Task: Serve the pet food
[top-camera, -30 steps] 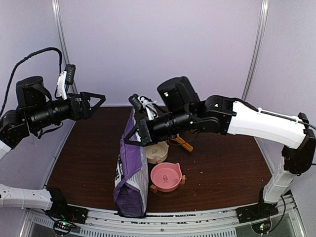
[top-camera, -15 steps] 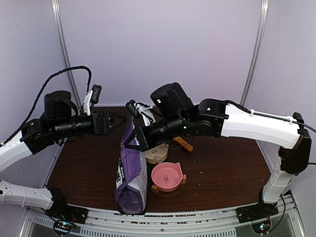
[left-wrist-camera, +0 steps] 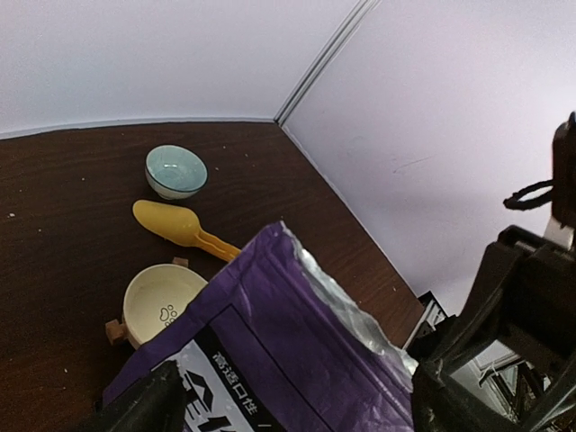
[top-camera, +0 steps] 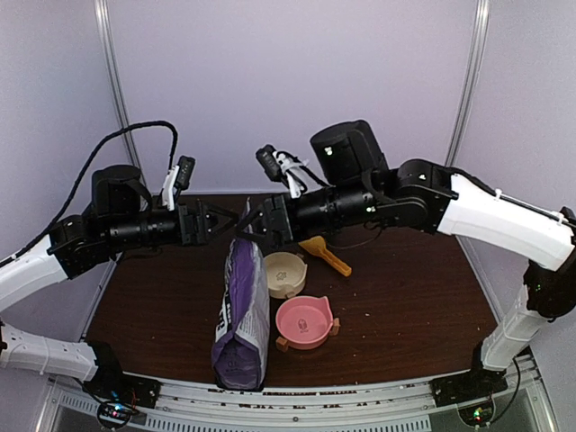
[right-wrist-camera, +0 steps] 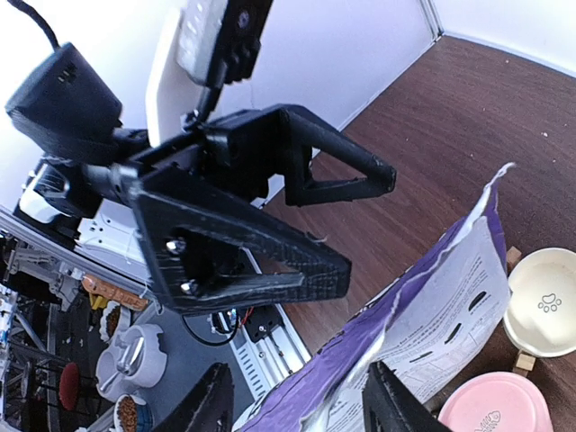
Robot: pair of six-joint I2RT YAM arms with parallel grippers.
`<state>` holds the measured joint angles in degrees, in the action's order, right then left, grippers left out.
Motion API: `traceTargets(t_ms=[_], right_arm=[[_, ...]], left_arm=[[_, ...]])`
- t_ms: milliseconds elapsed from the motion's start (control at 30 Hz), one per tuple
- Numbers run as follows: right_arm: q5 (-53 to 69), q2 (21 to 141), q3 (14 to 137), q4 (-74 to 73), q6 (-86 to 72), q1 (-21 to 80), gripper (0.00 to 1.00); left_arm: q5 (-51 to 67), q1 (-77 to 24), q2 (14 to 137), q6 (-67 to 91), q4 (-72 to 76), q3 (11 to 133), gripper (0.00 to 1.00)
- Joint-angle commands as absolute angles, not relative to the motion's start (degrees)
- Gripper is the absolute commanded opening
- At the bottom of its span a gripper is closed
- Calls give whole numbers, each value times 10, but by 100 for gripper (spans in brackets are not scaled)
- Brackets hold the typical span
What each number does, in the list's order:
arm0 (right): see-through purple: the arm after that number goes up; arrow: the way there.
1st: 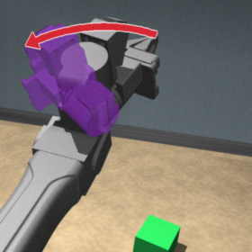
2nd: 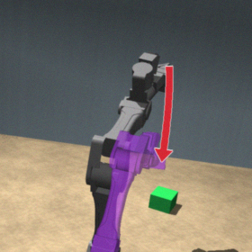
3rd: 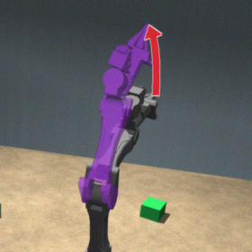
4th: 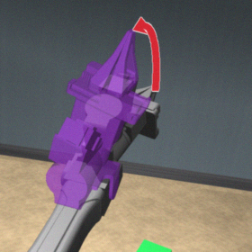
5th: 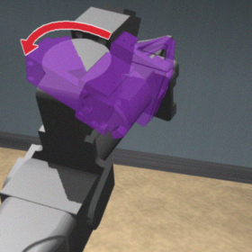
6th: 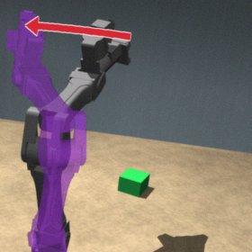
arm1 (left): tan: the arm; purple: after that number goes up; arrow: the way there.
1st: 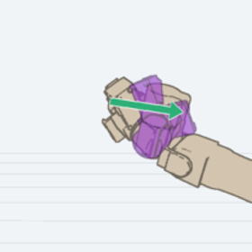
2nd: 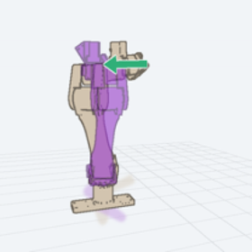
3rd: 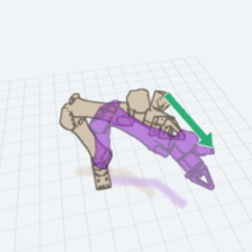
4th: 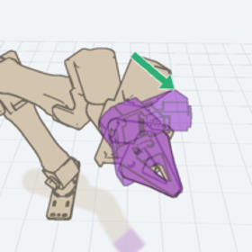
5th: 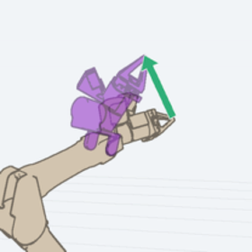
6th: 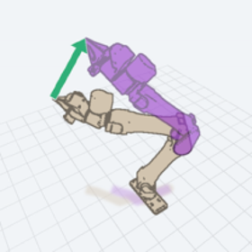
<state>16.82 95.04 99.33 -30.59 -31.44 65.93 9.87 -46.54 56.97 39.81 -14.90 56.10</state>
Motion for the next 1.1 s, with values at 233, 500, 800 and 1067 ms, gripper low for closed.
traceTargets(t_ms=[233, 500, 800, 1067], right_arm=[[151, 862, 919, -276, -384, 650, 39], [185, 877, 911, -269, -400, 650, 25], [198, 892, 916, -278, -400, 651, 17], [202, 901, 918, -282, -406, 652, 16]], left_arm=[[90, -462, 567, 397, -135, 580, 88], [90, -462, 575, 395, -136, 587, 89], [88, -463, 577, 395, -136, 590, 89], [87, -462, 576, 394, -138, 590, 89]])
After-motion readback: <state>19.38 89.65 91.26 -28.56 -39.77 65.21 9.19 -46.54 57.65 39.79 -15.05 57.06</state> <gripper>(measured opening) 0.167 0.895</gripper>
